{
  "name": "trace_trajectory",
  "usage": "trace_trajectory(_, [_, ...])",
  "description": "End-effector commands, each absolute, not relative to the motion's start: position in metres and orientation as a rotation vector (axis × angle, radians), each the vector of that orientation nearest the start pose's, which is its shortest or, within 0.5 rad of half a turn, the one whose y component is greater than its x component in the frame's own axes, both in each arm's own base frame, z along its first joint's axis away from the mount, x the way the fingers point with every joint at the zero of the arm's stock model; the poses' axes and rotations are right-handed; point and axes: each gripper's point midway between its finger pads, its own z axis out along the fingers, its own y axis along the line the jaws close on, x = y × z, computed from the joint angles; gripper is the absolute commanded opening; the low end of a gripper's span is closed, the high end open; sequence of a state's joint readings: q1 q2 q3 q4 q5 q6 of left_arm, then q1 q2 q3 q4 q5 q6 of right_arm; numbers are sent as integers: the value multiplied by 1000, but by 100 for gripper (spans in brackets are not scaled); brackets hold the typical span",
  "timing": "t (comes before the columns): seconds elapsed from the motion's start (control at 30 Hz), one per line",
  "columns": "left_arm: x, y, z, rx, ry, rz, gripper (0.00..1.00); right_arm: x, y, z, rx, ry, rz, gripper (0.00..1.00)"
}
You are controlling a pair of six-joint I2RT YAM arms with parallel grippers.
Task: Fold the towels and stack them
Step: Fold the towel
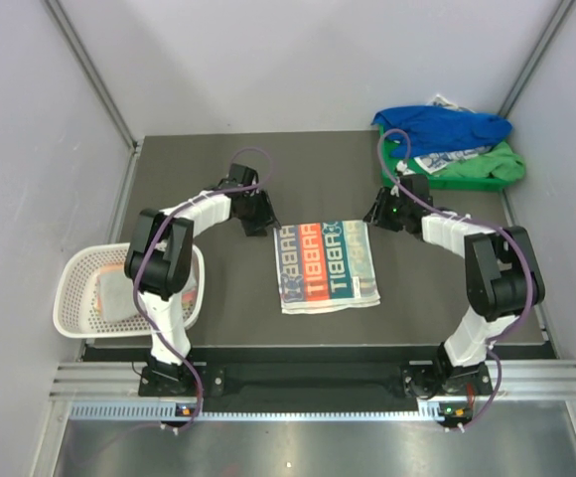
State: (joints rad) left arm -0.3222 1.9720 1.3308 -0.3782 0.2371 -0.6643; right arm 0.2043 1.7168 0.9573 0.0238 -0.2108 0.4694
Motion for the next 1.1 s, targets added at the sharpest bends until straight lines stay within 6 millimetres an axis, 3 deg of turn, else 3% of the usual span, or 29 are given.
trace_trajectory(0.0, [408, -206, 48, -329, 2653, -655, 53, 430, 138, 73, 133, 2312, 522, 39])
trace_trajectory(0.3, [399, -213, 20, -335, 2708, -646, 50, 434, 146, 44, 65, 2384, 460, 44])
trace_trajectory(0.57, [390, -215, -1, -329, 2740, -582, 42, 432, 168, 36, -15, 2424, 368, 43])
trace_trajectory(0.7, [394, -206, -5, -322, 2733, -504, 38, 434, 162, 32, 5, 2437, 314, 39])
trace_trajectory(1.07, [424, -211, 0, -263, 2689, -481, 23, 440, 162, 30, 7, 2452, 297, 20])
